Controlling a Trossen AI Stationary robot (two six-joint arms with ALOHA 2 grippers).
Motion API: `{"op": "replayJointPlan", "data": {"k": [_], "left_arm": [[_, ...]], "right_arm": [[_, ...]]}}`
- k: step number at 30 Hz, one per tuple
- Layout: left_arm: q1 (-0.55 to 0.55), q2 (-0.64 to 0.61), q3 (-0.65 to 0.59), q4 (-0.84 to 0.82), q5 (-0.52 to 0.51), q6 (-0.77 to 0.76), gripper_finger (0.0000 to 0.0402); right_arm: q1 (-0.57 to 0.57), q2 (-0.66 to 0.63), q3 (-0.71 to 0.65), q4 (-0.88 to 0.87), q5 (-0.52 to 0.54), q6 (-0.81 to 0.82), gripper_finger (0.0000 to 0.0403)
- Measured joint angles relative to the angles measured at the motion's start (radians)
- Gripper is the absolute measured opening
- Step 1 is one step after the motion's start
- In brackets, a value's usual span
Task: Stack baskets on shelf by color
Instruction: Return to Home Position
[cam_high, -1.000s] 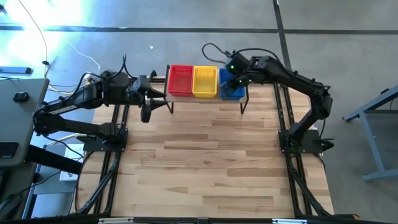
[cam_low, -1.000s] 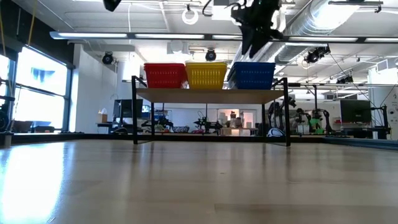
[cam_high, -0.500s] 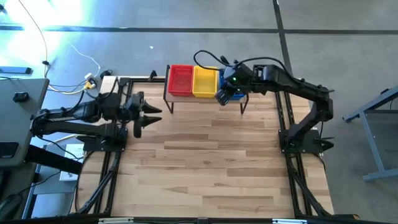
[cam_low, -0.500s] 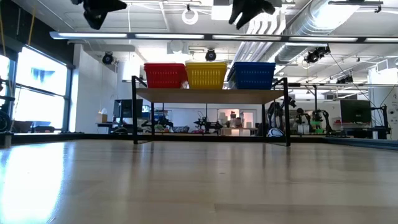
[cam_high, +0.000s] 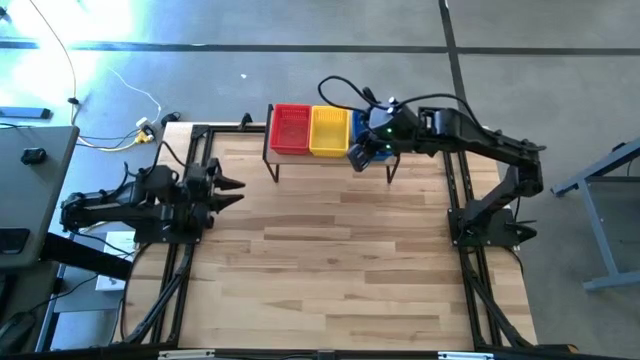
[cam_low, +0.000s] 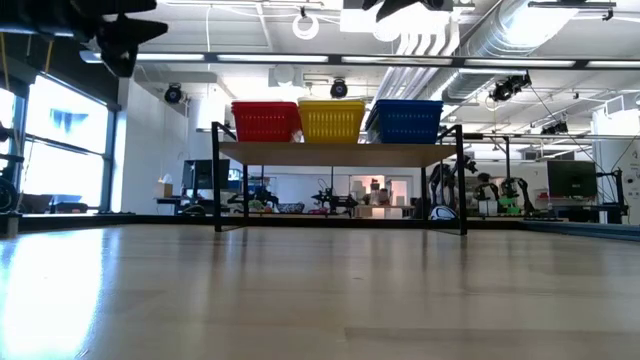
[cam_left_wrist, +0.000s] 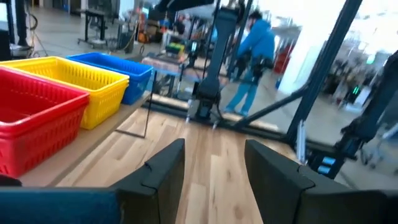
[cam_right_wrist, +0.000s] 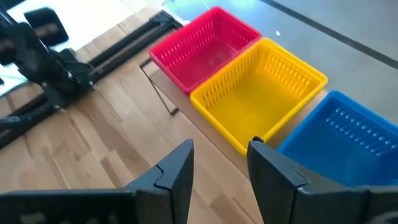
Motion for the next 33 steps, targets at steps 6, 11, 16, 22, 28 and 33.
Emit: {"op": "replayJointPlan", "data": {"k": [6,11,16,22,28,33], "left_arm": [[-0.002,-0.15,-0.157,0.134,0.058,-0.057,0.0158],[-0.003,-0.22,-0.266,0.205,0.06,-0.076,0.0158],[-0.003,-0.211,-0.343,0.285,0.057,-0.072,0.0158],[-0.003,-0.207,-0.359,0.226,0.041,-0.032,0.0158],[-0.003,-0.204,-0.359,0.197,0.034,-0.071,0.0158],[-0.003,-0.204,-0.359,0.198,0.034,-0.075,0.0158]], "right_arm": [[0.002,-0.019,0.0,0.053,-0.006,-0.008,0.0135],[0.002,-0.067,0.0,0.056,-0.01,-0.009,0.0135],[-0.001,-0.154,0.0,0.056,0.013,-0.047,0.0135],[-0.001,-0.299,0.0,0.037,0.051,-0.139,0.0135],[0.0,-0.447,-0.001,-0.108,0.067,-0.19,0.0135],[0.035,-0.572,-0.126,-0.155,0.08,-0.184,0.0135]]}}
